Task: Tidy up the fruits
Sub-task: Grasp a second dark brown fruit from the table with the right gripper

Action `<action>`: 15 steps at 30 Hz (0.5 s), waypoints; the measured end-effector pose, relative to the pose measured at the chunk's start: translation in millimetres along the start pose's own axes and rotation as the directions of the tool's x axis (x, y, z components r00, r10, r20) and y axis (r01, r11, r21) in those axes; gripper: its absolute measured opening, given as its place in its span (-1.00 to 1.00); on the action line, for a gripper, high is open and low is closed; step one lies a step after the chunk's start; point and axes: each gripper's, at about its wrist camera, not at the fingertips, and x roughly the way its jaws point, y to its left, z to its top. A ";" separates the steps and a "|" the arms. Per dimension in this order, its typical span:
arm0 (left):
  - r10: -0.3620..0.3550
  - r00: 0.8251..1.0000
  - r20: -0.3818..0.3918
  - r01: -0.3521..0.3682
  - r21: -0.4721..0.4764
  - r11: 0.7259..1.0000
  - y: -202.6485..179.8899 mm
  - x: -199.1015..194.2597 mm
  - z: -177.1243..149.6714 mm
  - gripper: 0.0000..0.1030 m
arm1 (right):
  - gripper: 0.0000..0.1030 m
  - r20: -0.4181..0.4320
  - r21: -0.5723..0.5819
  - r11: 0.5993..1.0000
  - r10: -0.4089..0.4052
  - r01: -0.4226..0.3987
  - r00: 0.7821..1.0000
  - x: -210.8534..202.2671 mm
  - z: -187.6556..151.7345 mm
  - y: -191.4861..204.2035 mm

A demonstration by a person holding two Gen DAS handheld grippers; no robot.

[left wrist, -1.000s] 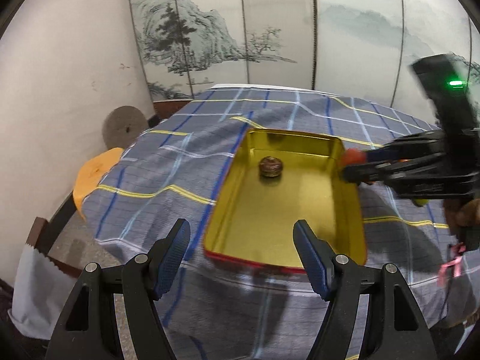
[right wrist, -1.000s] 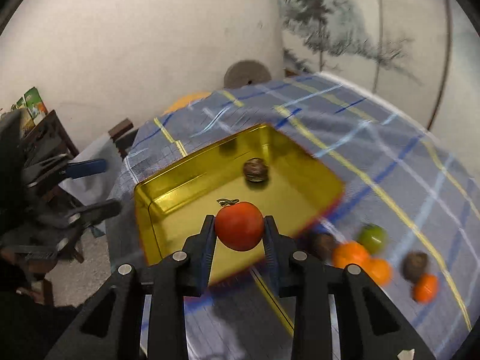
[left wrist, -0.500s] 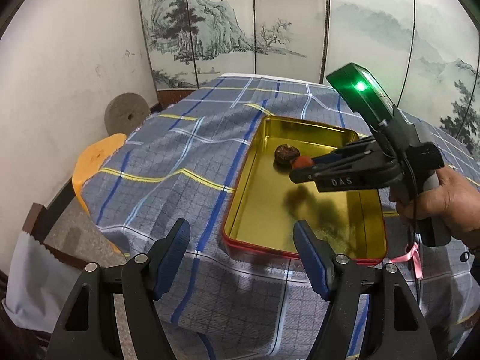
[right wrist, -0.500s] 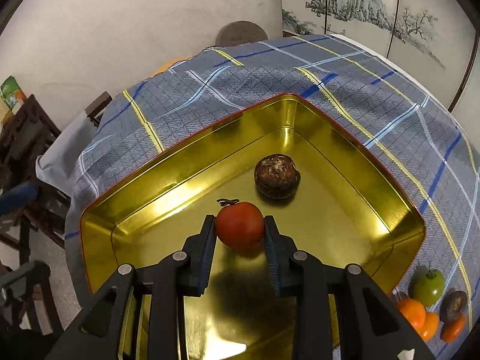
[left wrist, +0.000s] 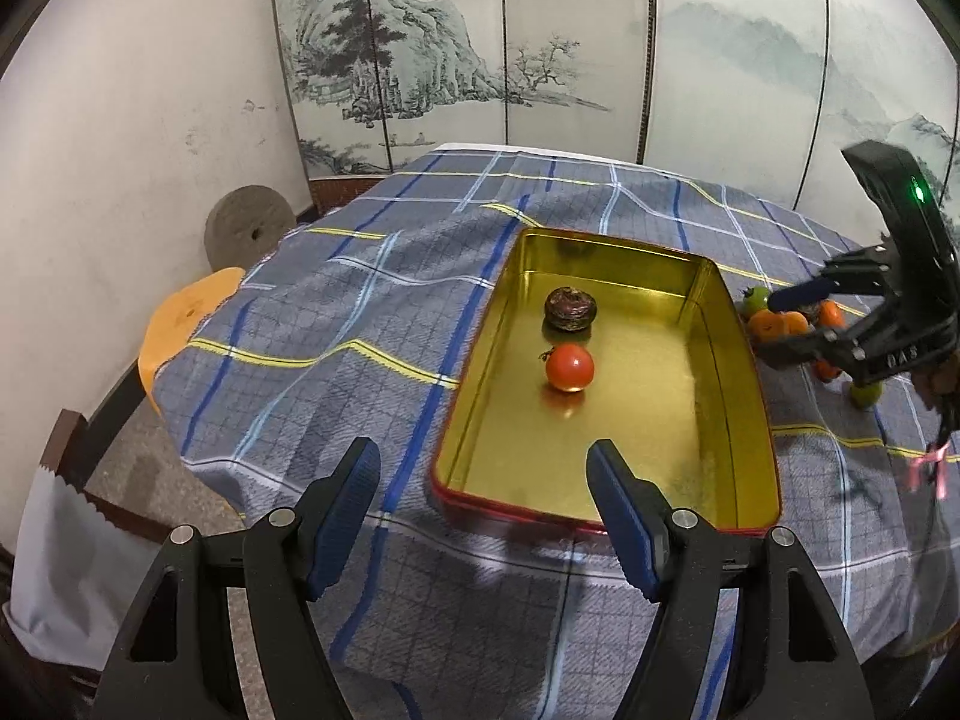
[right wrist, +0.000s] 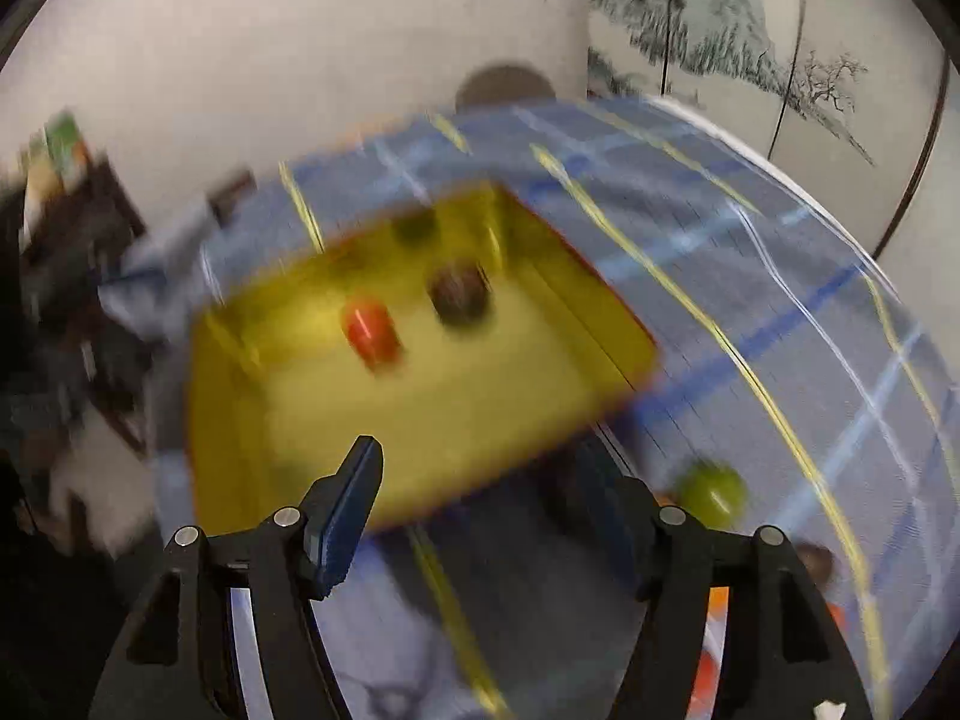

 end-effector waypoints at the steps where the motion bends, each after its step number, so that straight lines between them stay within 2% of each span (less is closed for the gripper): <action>1: -0.005 1.000 -0.002 0.005 0.000 1.000 -1.9 1.2 0.5 0.40 | 0.16 -0.032 -0.023 1.000 -0.012 0.012 0.999 -0.2 -5.5 -3.8; 3: -0.014 1.000 -0.007 0.014 0.004 1.000 -6.9 3.5 2.4 0.40 | 0.06 -0.064 -0.078 0.996 -0.052 0.047 0.997 0.5 -8.5 -6.8; 7: -0.017 1.000 -0.005 0.017 0.024 1.000 -14.5 3.8 5.4 0.40 | 0.06 -0.118 -0.181 0.979 -0.119 0.097 0.986 15.1 -6.1 -10.4; 10: -0.018 1.000 -0.001 0.018 0.029 0.999 -17.0 4.5 6.5 0.40 | 0.01 -0.146 -0.235 0.967 -0.134 0.097 0.980 29.1 -0.5 -11.2; 12: -0.020 1.000 -0.009 0.020 0.030 0.999 -18.7 7.1 7.1 0.40 | -0.18 -0.166 -0.245 0.967 -0.119 0.076 0.979 38.2 5.1 -12.8; 15: -0.023 0.999 -0.022 0.024 0.030 0.999 -21.0 10.2 7.7 0.40 | -0.18 -0.207 -0.259 0.964 -0.118 0.062 0.971 55.1 11.9 -14.9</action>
